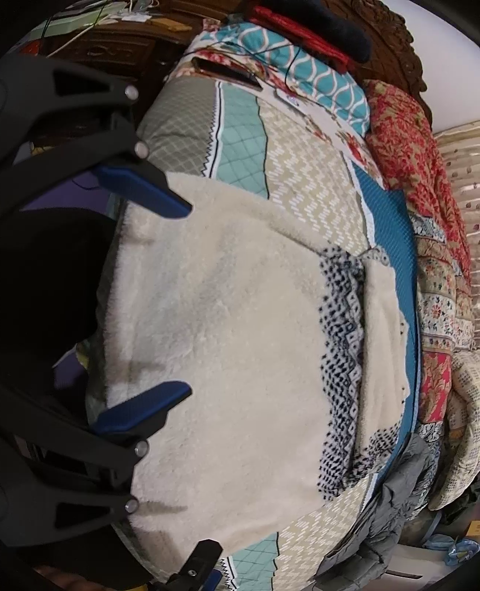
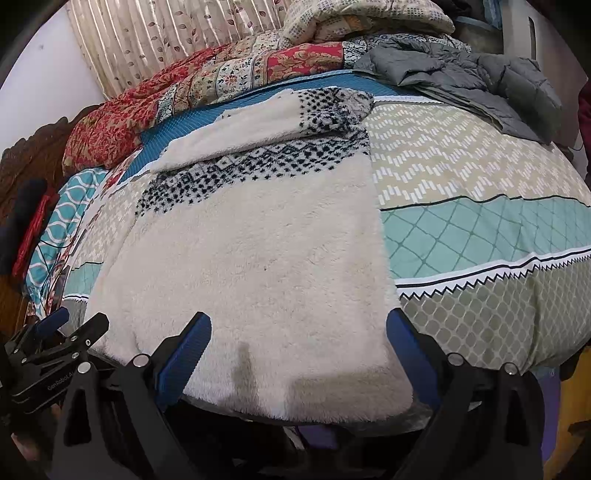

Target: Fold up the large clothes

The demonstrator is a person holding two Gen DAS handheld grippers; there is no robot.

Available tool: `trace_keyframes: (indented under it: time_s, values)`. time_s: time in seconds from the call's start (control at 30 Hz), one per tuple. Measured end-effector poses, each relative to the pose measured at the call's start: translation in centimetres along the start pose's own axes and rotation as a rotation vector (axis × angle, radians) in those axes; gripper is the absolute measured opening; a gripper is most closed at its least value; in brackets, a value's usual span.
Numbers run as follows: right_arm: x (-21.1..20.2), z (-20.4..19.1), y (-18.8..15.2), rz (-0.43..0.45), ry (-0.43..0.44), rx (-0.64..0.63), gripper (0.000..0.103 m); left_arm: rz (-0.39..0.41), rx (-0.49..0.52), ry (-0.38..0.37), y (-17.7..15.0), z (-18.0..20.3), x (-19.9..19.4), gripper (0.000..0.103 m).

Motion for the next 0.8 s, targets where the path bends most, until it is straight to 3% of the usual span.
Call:
trace_keyframes:
  time_s: [0.43, 0.53, 0.8]
  values:
    - [0.2, -0.2, 0.0, -0.002, 0.000, -0.006, 0.086, -0.001, 0.000, 0.002, 0.0, 0.0, 0.2, 0.086]
    - [0.3, -0.2, -0.1, -0.008, 0.002, -0.008, 0.086, -0.020, 0.002, -0.028, -0.1, -0.6, 0.7, 0.086]
    - [-1.2, 4.4, -0.1, -0.009, 0.069, 0.003, 0.085, -0.024, -0.120, -0.119, 0.2, -10.3, 1.9, 0.086]
Point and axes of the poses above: each gripper's, at about its wrist camera, not at the fingertips, and x roughly the way its jaws point, z to its right, y to its top, the point moved 2 cm from there along x, roughly the way its jaws point, and after that the axes turned 4 degrees about -z, right-handed, at the moved point
